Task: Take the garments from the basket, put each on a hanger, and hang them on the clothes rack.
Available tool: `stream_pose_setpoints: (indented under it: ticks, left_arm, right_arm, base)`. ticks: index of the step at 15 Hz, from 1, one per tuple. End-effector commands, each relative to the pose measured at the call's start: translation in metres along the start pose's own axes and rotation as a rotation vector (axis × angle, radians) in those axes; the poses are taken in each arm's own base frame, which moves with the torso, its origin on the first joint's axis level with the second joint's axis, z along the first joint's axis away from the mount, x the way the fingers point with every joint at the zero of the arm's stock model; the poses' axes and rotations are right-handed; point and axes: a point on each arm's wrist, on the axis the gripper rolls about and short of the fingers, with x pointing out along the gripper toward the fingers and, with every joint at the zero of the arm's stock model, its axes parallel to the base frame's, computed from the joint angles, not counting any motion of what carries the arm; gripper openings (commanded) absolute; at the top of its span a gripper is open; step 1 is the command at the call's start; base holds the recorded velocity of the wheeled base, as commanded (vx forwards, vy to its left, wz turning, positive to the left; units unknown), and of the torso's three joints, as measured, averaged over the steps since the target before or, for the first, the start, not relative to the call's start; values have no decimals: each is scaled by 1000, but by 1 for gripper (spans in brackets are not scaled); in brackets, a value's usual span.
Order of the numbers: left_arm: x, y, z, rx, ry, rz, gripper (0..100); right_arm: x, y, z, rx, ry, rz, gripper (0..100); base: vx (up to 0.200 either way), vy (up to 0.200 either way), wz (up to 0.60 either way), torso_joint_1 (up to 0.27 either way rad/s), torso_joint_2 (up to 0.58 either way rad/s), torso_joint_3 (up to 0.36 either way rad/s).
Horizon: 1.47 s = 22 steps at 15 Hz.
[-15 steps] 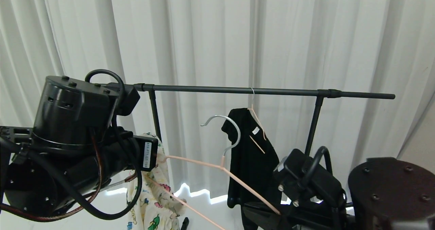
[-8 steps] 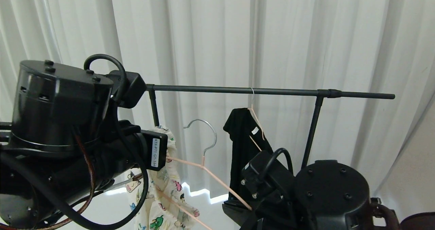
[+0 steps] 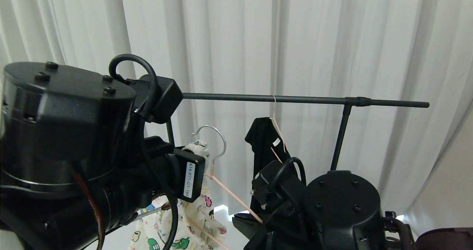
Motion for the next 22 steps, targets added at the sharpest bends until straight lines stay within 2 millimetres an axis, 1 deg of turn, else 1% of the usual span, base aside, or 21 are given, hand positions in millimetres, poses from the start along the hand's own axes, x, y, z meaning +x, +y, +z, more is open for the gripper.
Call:
stream_pose_setpoints:
  ticks: [1,9,10,13,16,20,22]
  left_arm:
    - [0,-5,-1,10,3,-14,0]
    - [-3,-4,0,10,-8,-1,0]
    - [-4,-4,0,8,-11,-1,100]
    - [-7,0,-1,0,-20,25,100]
    - [-14,3,-3,-15,-52,31,100]
    - [-21,6,-13,-11,-58,17,100]
    - [-26,10,-13,-19,-69,18,100]
  right_arm:
    - [2,1,2,1,-6,3,0]
    - [1,1,4,3,-14,-1,0]
    - [0,0,4,4,-17,-1,0]
    - [-3,-5,9,13,-40,-39,0]
    - [-7,-16,15,29,-62,-68,0]
    - [-10,-16,18,32,-73,-68,0]
    - [-11,-17,19,33,-80,-69,0]
  base:
    - [0,0,0,0,0,0]
    - [0,0,0,0,0,0]
    - [0,0,0,0,0,0]
    - [0,0,0,0,0,0]
    - [0,0,0,0,0,0]
    - [0,0,0,0,0,0]
    - [0,0,0,0,0,0]
